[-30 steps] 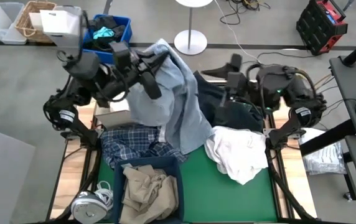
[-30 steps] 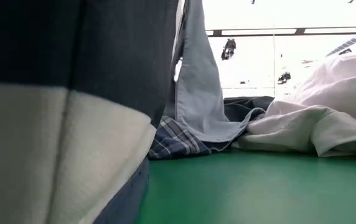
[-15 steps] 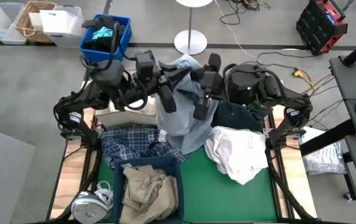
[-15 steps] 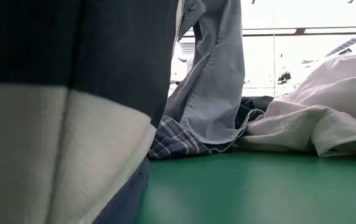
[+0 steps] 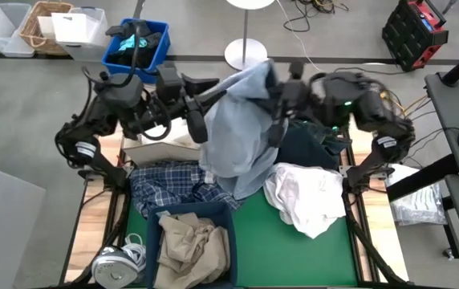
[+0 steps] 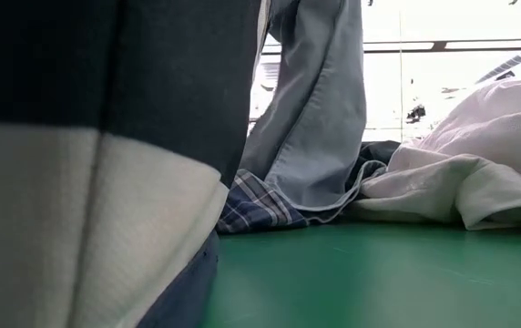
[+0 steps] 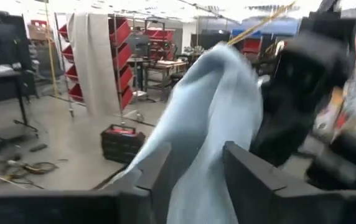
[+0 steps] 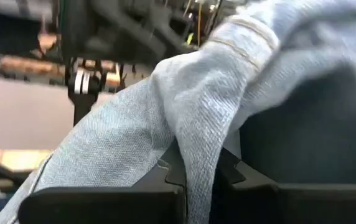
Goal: Sort clothes
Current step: Put the light blue pants into the blue laundry organizer
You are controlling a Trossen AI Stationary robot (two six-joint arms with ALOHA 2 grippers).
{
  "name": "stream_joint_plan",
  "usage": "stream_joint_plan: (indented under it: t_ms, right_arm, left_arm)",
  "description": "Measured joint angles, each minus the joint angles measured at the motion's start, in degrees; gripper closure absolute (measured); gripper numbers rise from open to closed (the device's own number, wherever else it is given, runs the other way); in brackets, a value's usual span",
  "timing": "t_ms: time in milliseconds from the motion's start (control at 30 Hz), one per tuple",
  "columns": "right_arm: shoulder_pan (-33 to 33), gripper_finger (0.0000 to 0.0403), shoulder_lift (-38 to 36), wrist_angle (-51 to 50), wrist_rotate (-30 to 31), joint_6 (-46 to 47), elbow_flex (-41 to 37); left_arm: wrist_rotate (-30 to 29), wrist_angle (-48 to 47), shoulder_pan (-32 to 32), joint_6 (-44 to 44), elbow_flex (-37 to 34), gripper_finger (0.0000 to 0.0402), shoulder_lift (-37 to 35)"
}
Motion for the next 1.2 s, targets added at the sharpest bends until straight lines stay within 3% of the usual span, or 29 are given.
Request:
stream_joint_plan:
  t_ms: [167, 467, 833, 1033, 1200]
  right_arm:
    - [0.0, 0.0388, -2.74, 4.98, 0.36, -0.94, 0.03]
    - [-0.04, 0.0389, -7.08, 11.05, 4.41, -5.56, 0.12]
    - [-0.2, 0.039, -7.74, 16.12, 8.25, -6.89, 0.12]
    - [-0.16, 0.039, -7.48, 18.77, 7.97, -6.97, 0.12]
    - [-0.15, 0.039, -7.24, 19.02, 7.87, -7.75, 0.12]
  left_arm:
    - [0.01, -7.13, 0.07, 3.01, 0.0, 0.0245, -2.07]
    - [1.83, -33.11, -0.6, 2.99, -0.09, 0.022, -2.49]
    - [-6.16, -39.05, -3.45, 11.01, -1.97, 0.0193, 0.93]
    - [-25.18, -37.88, -3.5, 10.55, -7.51, 0.0158, 2.03]
    - [-28.46, -35.74, -3.95, 7.36, -11.13, 0.0139, 2.17]
